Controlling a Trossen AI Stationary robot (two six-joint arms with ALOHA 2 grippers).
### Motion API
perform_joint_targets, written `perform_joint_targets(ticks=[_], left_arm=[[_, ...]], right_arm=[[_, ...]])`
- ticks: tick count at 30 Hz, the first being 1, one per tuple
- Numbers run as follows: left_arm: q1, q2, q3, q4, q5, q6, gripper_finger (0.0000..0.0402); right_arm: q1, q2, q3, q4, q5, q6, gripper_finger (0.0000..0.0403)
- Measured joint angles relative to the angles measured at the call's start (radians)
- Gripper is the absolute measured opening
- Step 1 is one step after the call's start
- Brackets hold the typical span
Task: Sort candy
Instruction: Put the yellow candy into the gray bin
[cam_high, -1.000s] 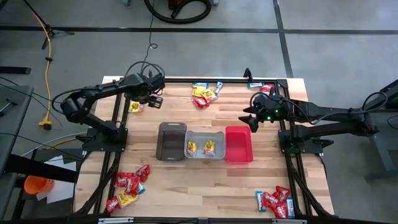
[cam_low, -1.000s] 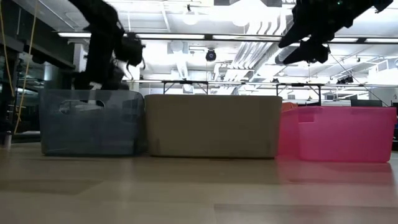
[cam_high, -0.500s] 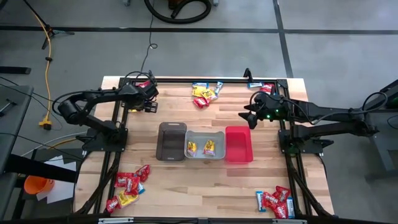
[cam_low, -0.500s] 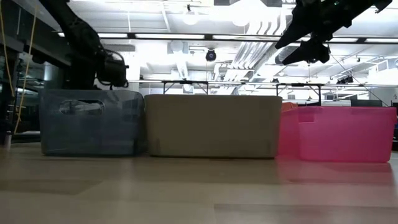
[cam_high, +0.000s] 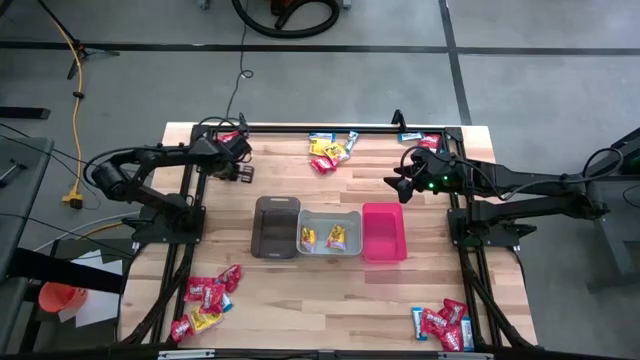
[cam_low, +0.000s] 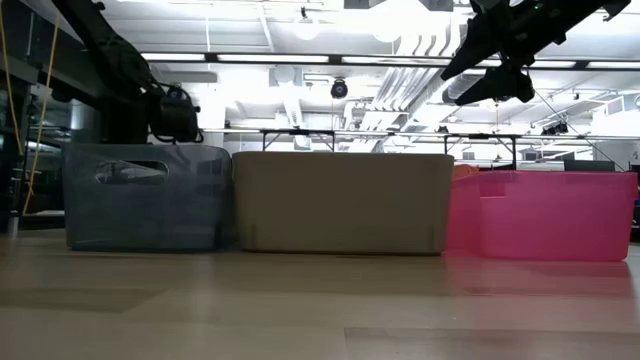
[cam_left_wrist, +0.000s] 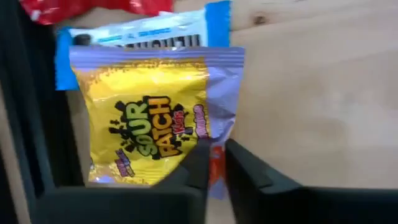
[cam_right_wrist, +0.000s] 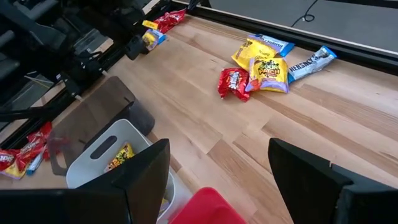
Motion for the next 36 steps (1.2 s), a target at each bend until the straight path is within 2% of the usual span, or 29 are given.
perform_joint_targets(ticks=[3, 9, 13, 17, 22, 28, 32, 36], left_arm=[[0.0, -0.067, 0.008, -0.025, 0.05, 0.014, 0.0012], [-0.038, -0.319, 0.069, -0.044, 0.165, 0.072, 0.0001], [-0.113, -0.483, 0.117, 0.019, 0.27, 0.091, 0.0], [-0.221, -0.562, 0.151, 0.166, 0.381, 0.125, 0.0], [-0.43, -0.551, 0.159, 0.389, 0.408, 0.168, 0.0], [-0.68, -0.43, 0.16, 0.652, 0.363, 0.178, 0.0], [-0.77, -0.315, 0.16, 0.82, 0.338, 0.187, 0.0], [-0.811, -0.209, 0.16, 0.941, 0.337, 0.175, 0.0]], right_arm=[[0.0, 0.0, 0.0, 0.0, 0.0, 0.001, 0.0268], [0.0, 0.0, 0.0, 0.056, -0.008, 0.001, 0.0268], [0.0, 0.0, 0.0, 0.114, -0.009, -0.019, 0.0268], [0.0, 0.0, 0.0, 0.18, -0.01, -0.046, 0.0268], [0.0, 0.0, 0.0, 0.283, -0.012, -0.071, 0.0268], [0.0, 0.0, 0.001, 0.34, -0.013, -0.072, 0.0268], [0.001, 0.0, 0.001, 0.34, -0.016, -0.07, 0.0268], [0.001, 0.0, 0.001, 0.35, -0.058, -0.072, 0.0268]])
